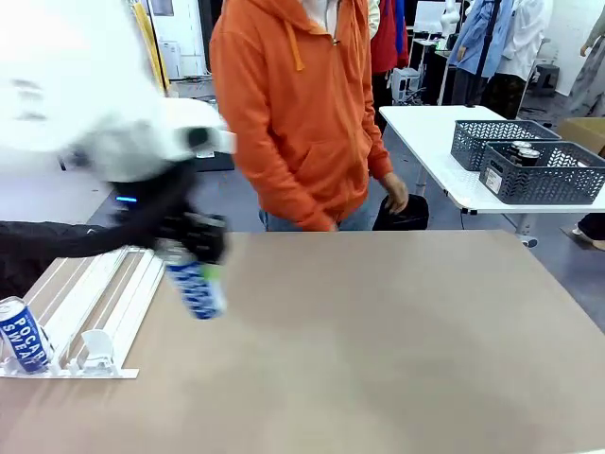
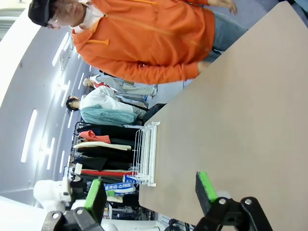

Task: Retrieve and store the cans from the dispenser.
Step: Pick up one can from the Automatic Can Dispenser and place it in the middle of the table.

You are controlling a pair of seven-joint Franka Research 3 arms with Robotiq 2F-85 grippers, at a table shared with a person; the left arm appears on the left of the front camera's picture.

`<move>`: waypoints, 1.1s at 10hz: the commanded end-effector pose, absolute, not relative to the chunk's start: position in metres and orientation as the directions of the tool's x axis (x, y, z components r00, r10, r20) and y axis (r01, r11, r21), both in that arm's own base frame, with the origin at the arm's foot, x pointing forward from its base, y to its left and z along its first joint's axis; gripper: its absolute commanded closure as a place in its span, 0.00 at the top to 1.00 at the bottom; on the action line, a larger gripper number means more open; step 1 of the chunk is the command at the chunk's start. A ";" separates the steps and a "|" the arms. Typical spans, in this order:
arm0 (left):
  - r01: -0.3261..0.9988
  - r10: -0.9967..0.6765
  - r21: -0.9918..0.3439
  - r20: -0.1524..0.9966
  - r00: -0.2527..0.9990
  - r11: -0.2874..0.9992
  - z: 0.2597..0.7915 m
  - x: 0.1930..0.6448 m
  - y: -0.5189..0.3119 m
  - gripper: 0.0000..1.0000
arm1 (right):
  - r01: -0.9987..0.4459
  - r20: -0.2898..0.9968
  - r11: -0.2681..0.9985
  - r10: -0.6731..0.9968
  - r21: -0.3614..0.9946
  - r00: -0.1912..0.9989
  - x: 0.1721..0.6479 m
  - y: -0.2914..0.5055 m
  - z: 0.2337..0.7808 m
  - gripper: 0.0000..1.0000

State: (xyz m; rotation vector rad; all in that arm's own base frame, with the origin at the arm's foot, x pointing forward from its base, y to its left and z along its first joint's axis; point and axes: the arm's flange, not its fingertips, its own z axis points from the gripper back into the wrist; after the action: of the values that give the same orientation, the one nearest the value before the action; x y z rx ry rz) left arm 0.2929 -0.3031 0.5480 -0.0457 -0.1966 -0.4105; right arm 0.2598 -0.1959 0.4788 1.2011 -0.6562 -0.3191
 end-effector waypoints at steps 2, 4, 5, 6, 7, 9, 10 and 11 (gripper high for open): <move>0.484 -0.499 0.124 0.169 0.850 0.866 0.500 0.354 -0.415 0.00 | -0.124 0.304 0.333 -0.569 0.935 0.764 0.262 -0.196 0.482 1.00; 0.622 -0.635 0.129 0.173 0.753 0.772 0.454 0.358 -0.457 0.00 | -0.124 0.304 0.333 -0.569 0.935 0.764 0.262 -0.196 0.482 1.00; 0.653 -0.670 0.150 0.157 0.726 0.742 0.441 0.364 -0.463 0.00 | -0.124 0.304 0.333 -0.569 0.935 0.764 0.262 -0.196 0.482 1.00; 0.668 -0.683 0.143 0.134 0.718 0.731 0.433 0.369 -0.465 0.00 | -0.124 0.304 0.333 -0.569 0.935 0.764 0.262 -0.196 0.482 1.00; 0.678 -0.690 0.128 0.113 0.715 0.724 0.427 0.374 -0.466 0.00 | -0.124 0.304 0.333 -0.569 0.935 0.764 0.262 -0.196 0.482 1.00; 0.683 -0.696 0.133 0.105 0.711 0.718 0.423 0.375 -0.467 0.00 | -0.124 0.304 0.333 -0.569 0.935 0.764 0.262 -0.196 0.482 1.00; 0.673 -0.681 0.110 0.087 0.727 0.732 0.422 0.375 -0.468 0.00 | -0.124 0.304 0.333 -0.569 0.935 0.764 0.262 -0.196 0.482 1.00; 0.660 -0.666 0.097 0.065 0.743 0.745 0.419 0.375 -0.466 0.00 | -0.124 0.304 0.333 -0.569 0.935 0.764 0.262 -0.196 0.482 1.00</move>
State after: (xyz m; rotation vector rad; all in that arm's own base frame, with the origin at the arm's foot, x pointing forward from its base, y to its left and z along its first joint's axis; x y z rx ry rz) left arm 0.3754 -0.4668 0.4142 0.0849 -0.1287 -0.7453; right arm 0.2598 -0.1961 0.4787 1.2011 -0.6561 -0.3196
